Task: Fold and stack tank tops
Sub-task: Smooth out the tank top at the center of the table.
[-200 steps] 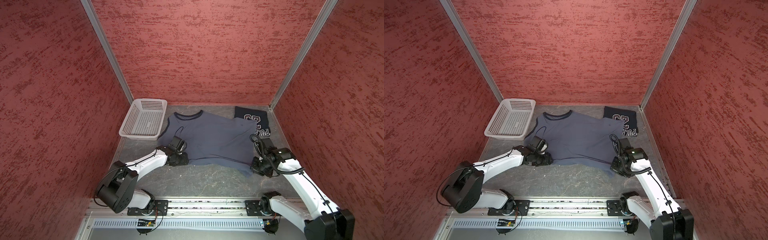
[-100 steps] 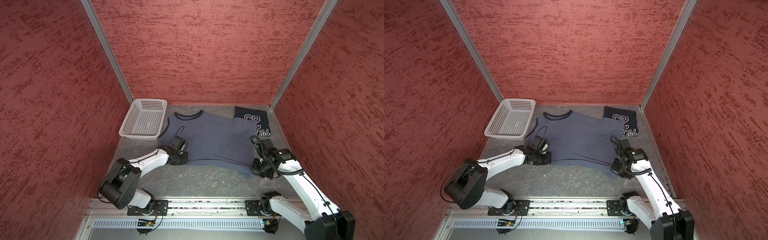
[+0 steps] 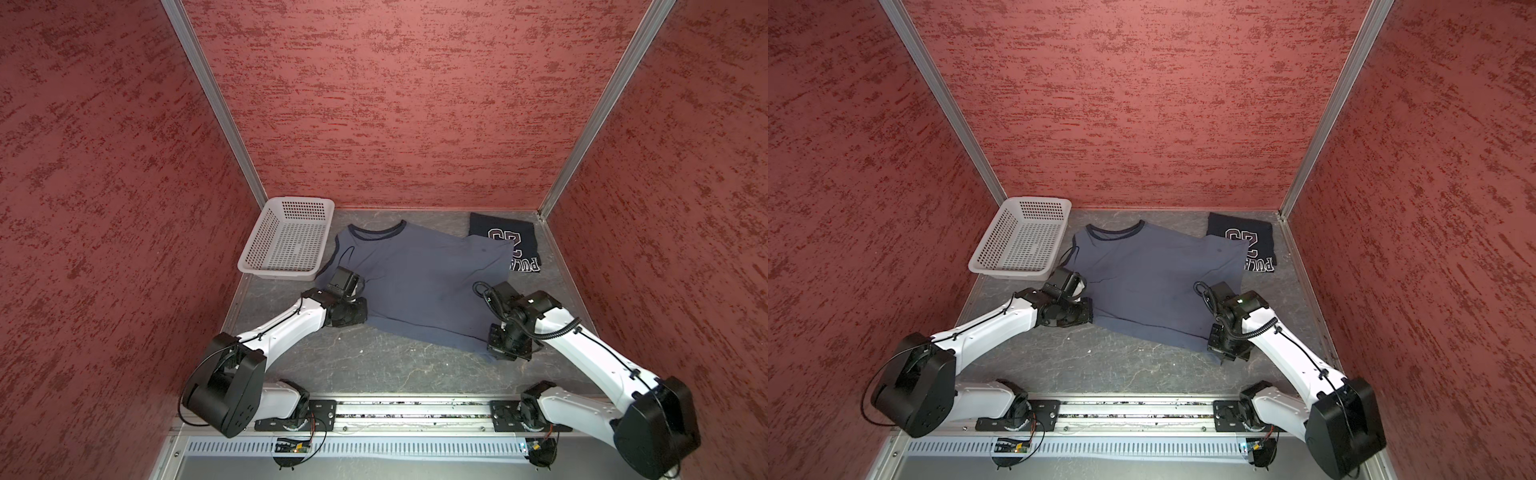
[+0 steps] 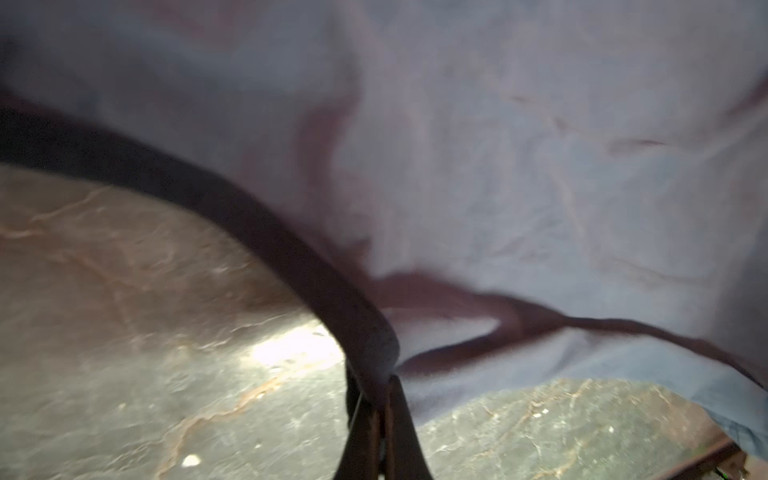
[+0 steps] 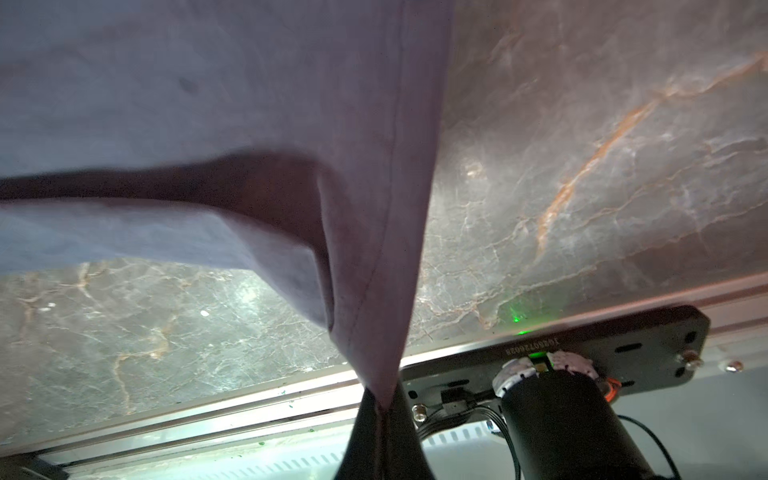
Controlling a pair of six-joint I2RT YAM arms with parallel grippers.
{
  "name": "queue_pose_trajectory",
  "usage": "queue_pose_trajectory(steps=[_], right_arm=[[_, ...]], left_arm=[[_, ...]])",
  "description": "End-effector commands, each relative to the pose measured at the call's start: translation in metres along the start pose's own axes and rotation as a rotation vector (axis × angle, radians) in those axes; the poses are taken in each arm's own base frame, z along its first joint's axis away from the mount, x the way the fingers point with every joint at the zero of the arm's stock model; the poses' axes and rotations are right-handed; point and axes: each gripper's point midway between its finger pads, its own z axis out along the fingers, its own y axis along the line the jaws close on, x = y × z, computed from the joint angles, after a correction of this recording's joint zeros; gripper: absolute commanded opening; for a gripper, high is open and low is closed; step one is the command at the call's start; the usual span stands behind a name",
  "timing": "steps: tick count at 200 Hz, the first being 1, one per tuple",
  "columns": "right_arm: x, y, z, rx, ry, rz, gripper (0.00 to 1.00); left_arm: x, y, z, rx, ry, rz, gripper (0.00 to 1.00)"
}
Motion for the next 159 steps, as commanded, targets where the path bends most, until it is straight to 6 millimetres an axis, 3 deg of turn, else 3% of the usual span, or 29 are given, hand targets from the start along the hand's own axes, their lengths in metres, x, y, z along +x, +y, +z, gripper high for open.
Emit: queue_pose_trajectory(steps=[1, 64, 98, 121, 134, 159], right_arm=[[0.01, -0.002, 0.012, 0.036, 0.037, 0.029, 0.0], [0.007, -0.01, 0.01, 0.062, -0.017, 0.107, 0.0], [0.006, -0.009, 0.021, 0.077, -0.009, 0.094, 0.03], [0.0, -0.005, 0.029, 0.079, -0.015, 0.076, 0.11], [-0.002, 0.001, 0.03, 0.054, -0.02, 0.066, 0.21], [-0.006, 0.008, 0.018, 0.017, -0.044, 0.049, 0.43]], left_arm=[[-0.002, 0.022, -0.001, -0.086, -0.008, -0.051, 0.0], [-0.005, 0.052, 0.003, -0.233, 0.002, -0.112, 0.0], [-0.024, 0.025, 0.005, -0.153, -0.024, -0.059, 0.0], [-0.027, 0.017, 0.012, -0.159, -0.001, -0.037, 0.05], [-0.025, 0.019, 0.016, -0.169, 0.02, -0.046, 0.1], [-0.027, 0.028, 0.003, -0.234, -0.021, -0.041, 0.36]])
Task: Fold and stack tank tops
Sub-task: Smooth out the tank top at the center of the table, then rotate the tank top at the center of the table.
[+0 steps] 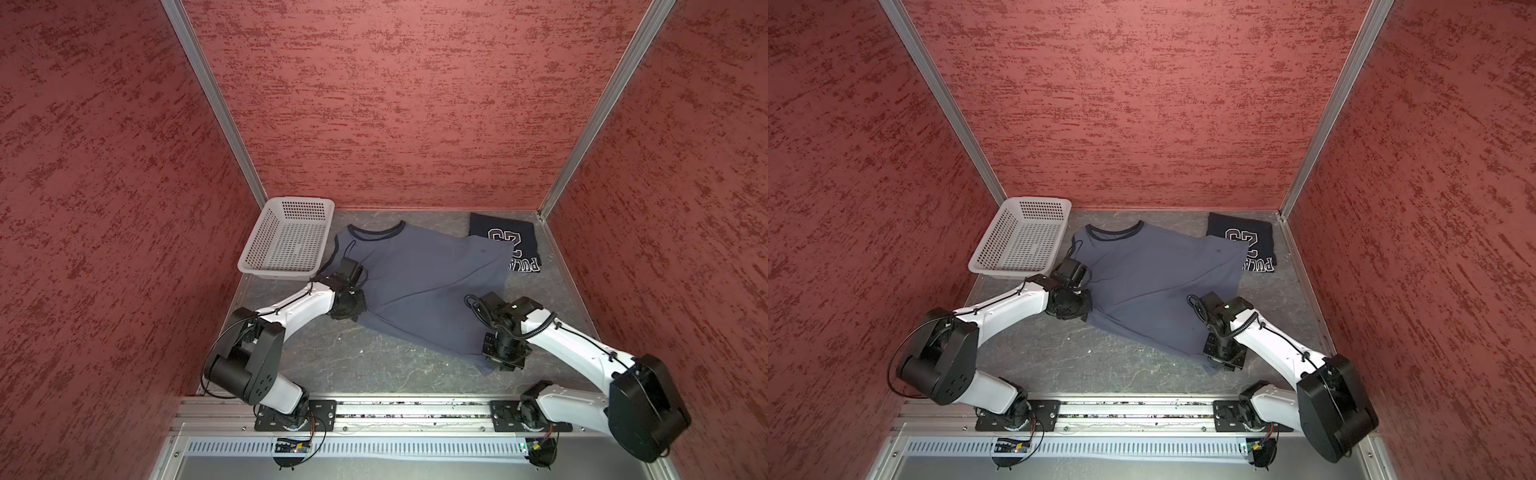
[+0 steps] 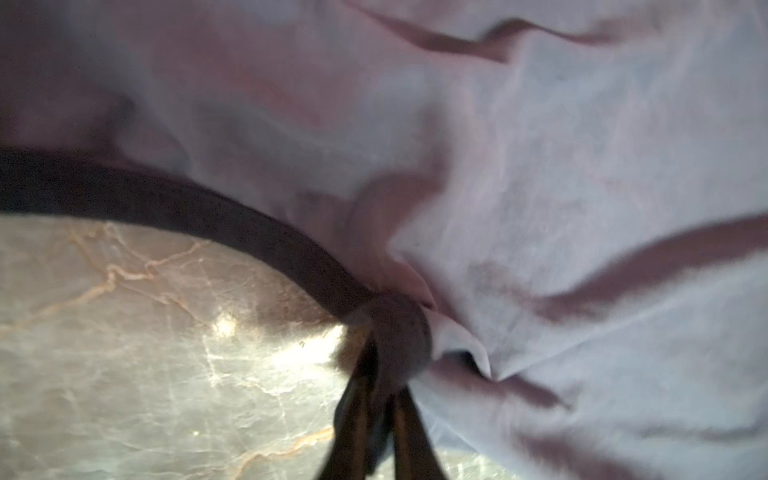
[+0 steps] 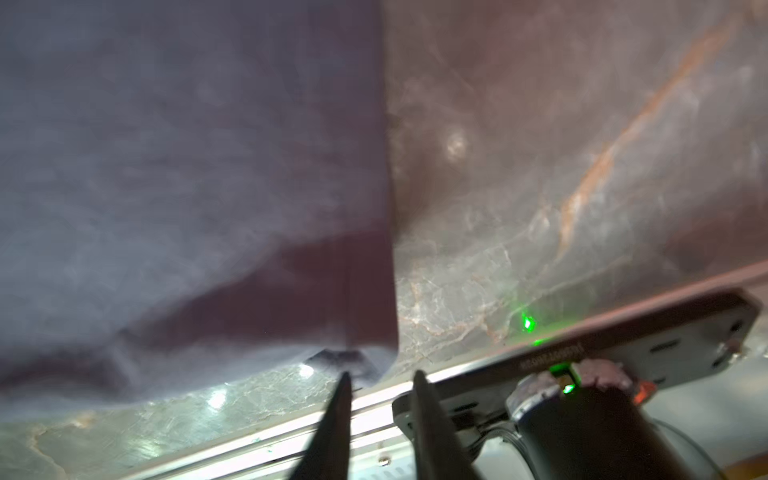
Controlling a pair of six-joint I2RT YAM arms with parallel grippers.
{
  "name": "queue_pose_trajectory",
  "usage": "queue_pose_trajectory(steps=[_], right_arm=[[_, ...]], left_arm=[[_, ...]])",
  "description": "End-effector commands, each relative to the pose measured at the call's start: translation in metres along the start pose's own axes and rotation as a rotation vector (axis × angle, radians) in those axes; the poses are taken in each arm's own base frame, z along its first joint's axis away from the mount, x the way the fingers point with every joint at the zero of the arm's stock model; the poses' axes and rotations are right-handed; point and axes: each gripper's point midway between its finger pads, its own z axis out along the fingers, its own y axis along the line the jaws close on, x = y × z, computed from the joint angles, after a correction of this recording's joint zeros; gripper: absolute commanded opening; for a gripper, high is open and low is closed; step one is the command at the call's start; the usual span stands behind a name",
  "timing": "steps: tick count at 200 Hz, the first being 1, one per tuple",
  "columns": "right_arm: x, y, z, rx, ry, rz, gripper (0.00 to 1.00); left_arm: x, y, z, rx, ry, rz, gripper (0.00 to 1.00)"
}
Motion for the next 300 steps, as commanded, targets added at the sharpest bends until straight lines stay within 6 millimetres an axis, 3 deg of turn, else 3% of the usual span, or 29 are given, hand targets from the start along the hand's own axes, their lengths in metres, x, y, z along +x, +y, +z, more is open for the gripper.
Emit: queue_pose_trajectory(steps=[1, 21, 40, 59, 75, 93, 107, 122, 172, 221, 268, 300], right_arm=[[-0.01, 0.009, -0.014, -0.038, -0.067, -0.007, 0.44], [-0.024, 0.004, -0.044, -0.032, -0.178, 0.012, 0.59], [-0.037, 0.006, -0.069, -0.051, -0.268, 0.02, 0.66], [-0.049, 0.018, -0.08, -0.098, -0.328, 0.014, 0.68], [-0.056, 0.043, -0.079, -0.196, -0.325, 0.005, 0.68], [-0.058, 0.078, -0.073, -0.345, -0.285, 0.013, 0.66], [-0.055, 0.095, -0.065, -0.426, -0.25, 0.021, 0.65], [-0.048, 0.1, -0.053, -0.437, -0.216, 0.023, 0.65], [-0.029, 0.08, 0.004, -0.369, -0.123, 0.067, 0.66], [-0.027, 0.049, 0.043, -0.255, -0.061, 0.142, 0.68], [-0.042, 0.021, 0.038, -0.296, -0.086, 0.287, 0.74], [-0.066, -0.005, 0.023, -0.314, -0.172, 0.38, 0.77]], left_arm=[[-0.003, 0.011, -0.011, -0.065, -0.039, -0.003, 0.37], [-0.015, 0.017, -0.036, -0.094, -0.128, -0.009, 0.56], [-0.027, 0.015, -0.06, -0.092, -0.215, -0.017, 0.62], [-0.034, -0.002, -0.074, -0.041, -0.262, 0.01, 0.64], [-0.037, -0.031, -0.069, 0.057, -0.246, 0.057, 0.65], [-0.033, -0.067, -0.049, 0.168, -0.155, 0.11, 0.66], [-0.029, -0.081, -0.032, 0.175, -0.1, 0.134, 0.65], [-0.028, -0.084, -0.016, 0.161, -0.06, 0.136, 0.66], [-0.018, -0.063, 0.035, 0.094, 0.051, 0.106, 0.67], [0.017, -0.05, 0.044, 0.075, 0.109, 0.078, 0.71], [0.068, -0.048, 0.034, 0.074, 0.133, 0.041, 0.75], [0.097, -0.077, 0.019, 0.144, 0.136, 0.084, 0.77]])
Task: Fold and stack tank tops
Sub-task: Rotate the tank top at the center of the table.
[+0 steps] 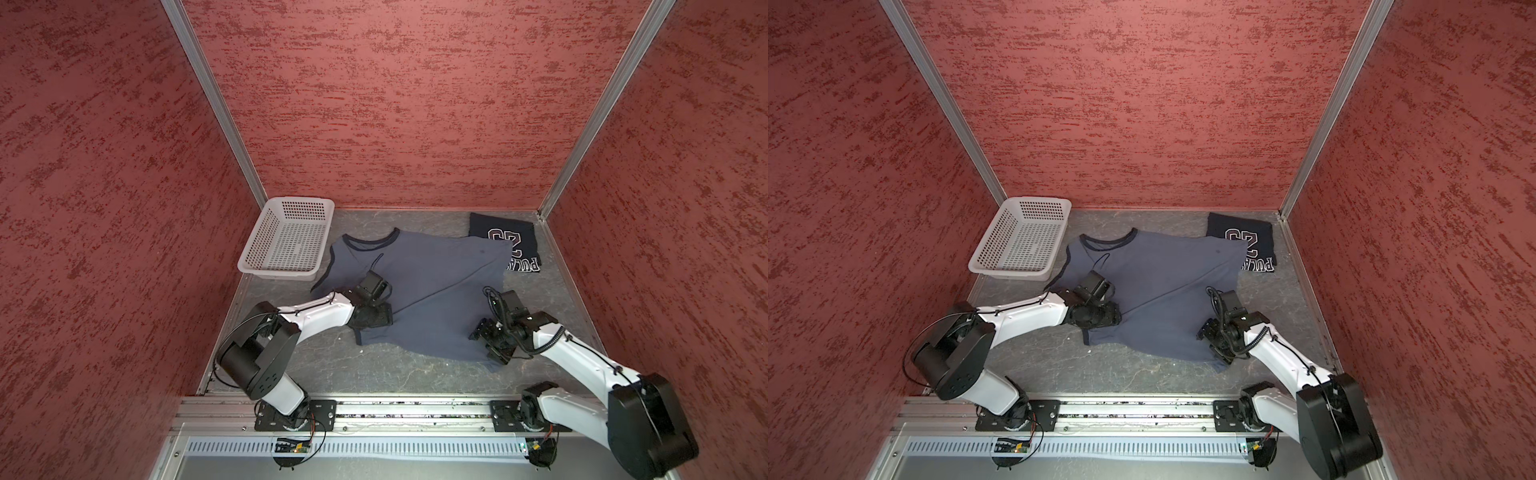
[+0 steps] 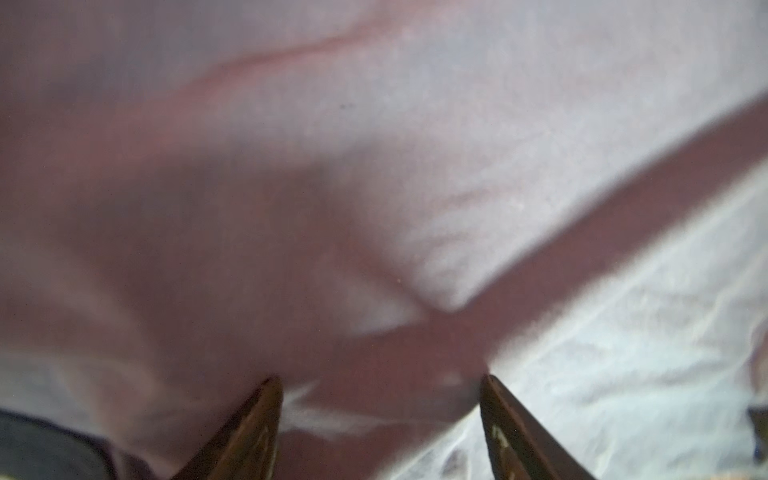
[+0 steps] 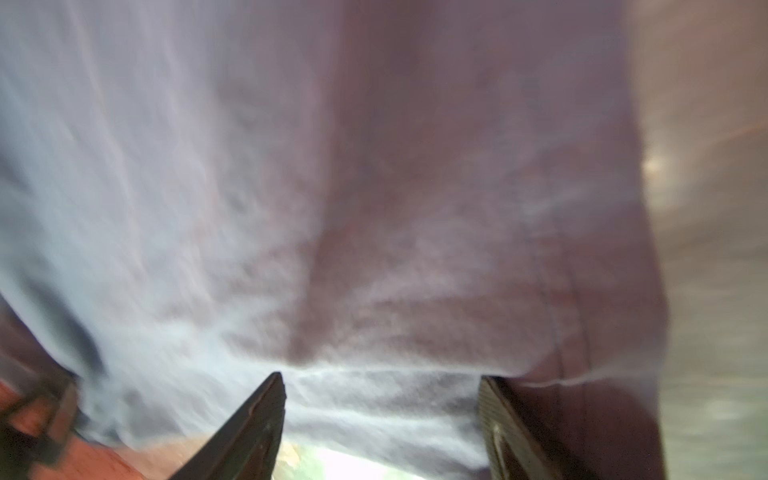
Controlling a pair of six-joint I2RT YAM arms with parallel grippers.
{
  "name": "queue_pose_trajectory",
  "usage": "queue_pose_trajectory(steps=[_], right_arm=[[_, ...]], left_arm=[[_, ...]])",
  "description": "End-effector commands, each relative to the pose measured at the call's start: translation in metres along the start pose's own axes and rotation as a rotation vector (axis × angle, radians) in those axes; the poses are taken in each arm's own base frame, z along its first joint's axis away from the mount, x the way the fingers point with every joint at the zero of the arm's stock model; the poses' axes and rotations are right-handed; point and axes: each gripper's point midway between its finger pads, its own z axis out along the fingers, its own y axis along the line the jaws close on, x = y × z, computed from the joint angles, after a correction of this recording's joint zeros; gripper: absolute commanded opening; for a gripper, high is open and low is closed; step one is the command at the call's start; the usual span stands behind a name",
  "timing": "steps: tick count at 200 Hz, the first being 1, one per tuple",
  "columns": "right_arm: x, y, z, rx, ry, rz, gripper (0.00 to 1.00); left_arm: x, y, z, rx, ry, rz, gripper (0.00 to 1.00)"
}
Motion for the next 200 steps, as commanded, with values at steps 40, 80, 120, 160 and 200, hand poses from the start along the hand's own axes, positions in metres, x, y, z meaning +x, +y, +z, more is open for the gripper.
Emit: queue_pose_trajectory(steps=[40, 80, 120, 160, 200], right_arm=[[-0.062, -0.045, -0.03, 0.15, -0.195, 0.055, 0.79], [-0.083, -0.007, -0.058, 0.05, -0.285, -0.022, 0.8], [-0.053, 0.051, -0.05, -0.026, -0.21, -0.217, 0.81], [-0.023, 0.062, -0.006, 0.002, -0.089, -0.3, 0.82], [-0.027, 0.03, 0.014, 0.121, -0.077, -0.276, 0.82]], left_arm=[[0.028, -0.042, -0.03, 0.105, -0.017, 0.065, 0.79], [-0.028, 0.004, -0.056, 0.052, -0.124, -0.013, 0.8], [-0.06, 0.06, -0.045, -0.038, -0.117, -0.118, 0.79], [-0.049, 0.106, -0.034, -0.129, -0.085, -0.237, 0.78], [-0.029, 0.136, -0.044, -0.204, -0.118, -0.295, 0.8]])
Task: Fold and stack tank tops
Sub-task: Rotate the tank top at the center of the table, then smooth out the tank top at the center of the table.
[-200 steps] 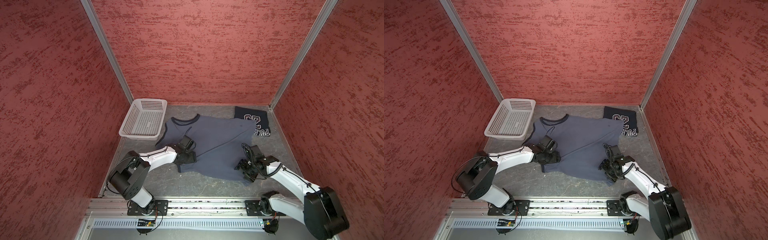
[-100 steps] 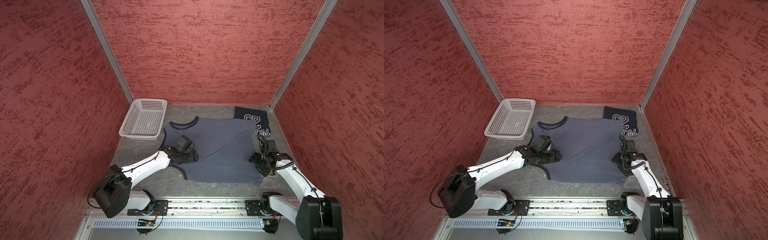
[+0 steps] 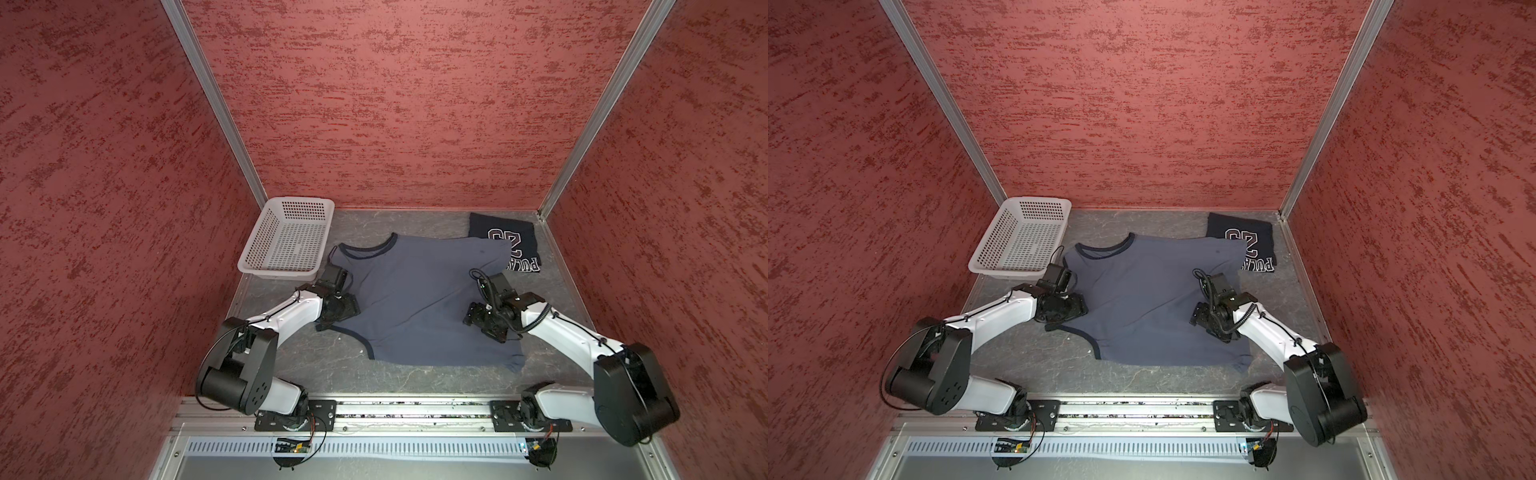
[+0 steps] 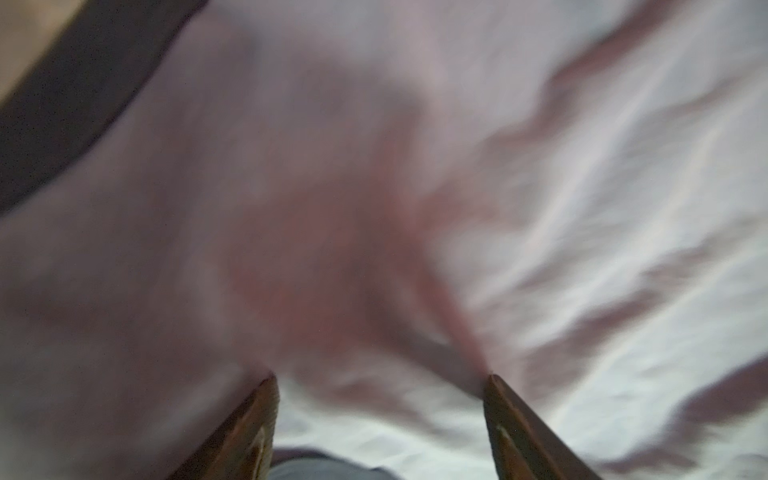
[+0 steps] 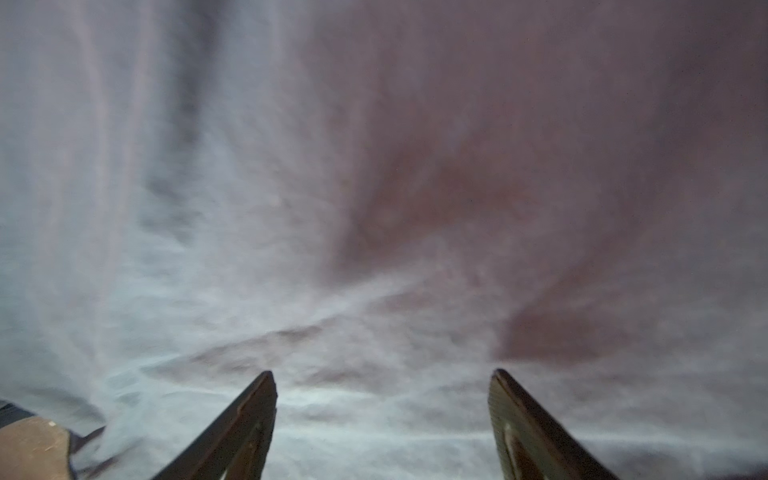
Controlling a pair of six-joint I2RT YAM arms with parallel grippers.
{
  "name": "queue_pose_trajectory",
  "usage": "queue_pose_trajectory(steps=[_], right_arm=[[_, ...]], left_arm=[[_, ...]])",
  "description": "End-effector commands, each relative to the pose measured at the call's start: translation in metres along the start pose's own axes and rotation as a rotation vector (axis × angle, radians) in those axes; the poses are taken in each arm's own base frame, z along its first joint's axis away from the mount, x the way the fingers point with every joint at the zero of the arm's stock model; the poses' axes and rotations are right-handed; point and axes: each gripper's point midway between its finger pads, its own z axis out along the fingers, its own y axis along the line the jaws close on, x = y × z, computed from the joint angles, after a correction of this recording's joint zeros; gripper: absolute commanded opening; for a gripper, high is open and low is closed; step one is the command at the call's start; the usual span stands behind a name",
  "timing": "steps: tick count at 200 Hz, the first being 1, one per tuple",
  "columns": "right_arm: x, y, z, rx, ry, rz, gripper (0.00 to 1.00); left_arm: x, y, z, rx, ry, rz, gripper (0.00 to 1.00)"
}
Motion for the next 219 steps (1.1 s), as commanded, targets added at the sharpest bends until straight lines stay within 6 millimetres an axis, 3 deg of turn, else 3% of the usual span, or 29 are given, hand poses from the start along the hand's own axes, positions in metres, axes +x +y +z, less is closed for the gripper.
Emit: queue_pose_trajectory(steps=[1, 29, 60, 96, 128, 141, 163, 181, 198, 219], right_arm=[[-0.001, -0.016, 0.012, 0.064, -0.005, 0.026, 0.82], [0.005, -0.045, 0.027, 0.126, 0.03, 0.097, 0.82], [0.0, -0.066, 0.027, 0.135, 0.022, 0.168, 0.82], [-0.015, -0.067, 0.015, 0.168, -0.021, 0.122, 0.84], [-0.036, -0.064, -0.001, 0.204, -0.086, 0.08, 0.85], [-0.049, -0.062, -0.011, 0.229, -0.124, 0.067, 0.86], [-0.07, -0.053, -0.027, 0.227, -0.188, 0.043, 0.86], [-0.086, -0.037, -0.04, 0.183, -0.239, 0.022, 0.86], [-0.095, -0.021, -0.046, 0.119, -0.266, 0.005, 0.86], [-0.099, -0.01, -0.049, 0.067, -0.277, -0.008, 0.85]], left_arm=[[0.001, 0.021, -0.007, -0.05, -0.03, -0.031, 0.8], [0.002, 0.045, -0.008, -0.056, -0.022, -0.169, 0.8], [0.009, 0.062, -0.007, -0.062, 0.005, -0.26, 0.8], [0.035, 0.066, -0.01, -0.086, 0.033, -0.27, 0.8], [0.063, 0.059, -0.027, -0.123, 0.009, -0.232, 0.8], [0.062, 0.052, -0.041, -0.115, -0.042, -0.211, 0.8], [0.036, 0.033, -0.071, -0.082, -0.15, -0.152, 0.8], [-0.001, -0.008, -0.088, 0.026, -0.22, -0.031, 0.8], [-0.043, -0.047, -0.1, 0.039, -0.268, 0.094, 0.79], [-0.09, -0.075, -0.093, -0.068, -0.267, 0.183, 0.75]])
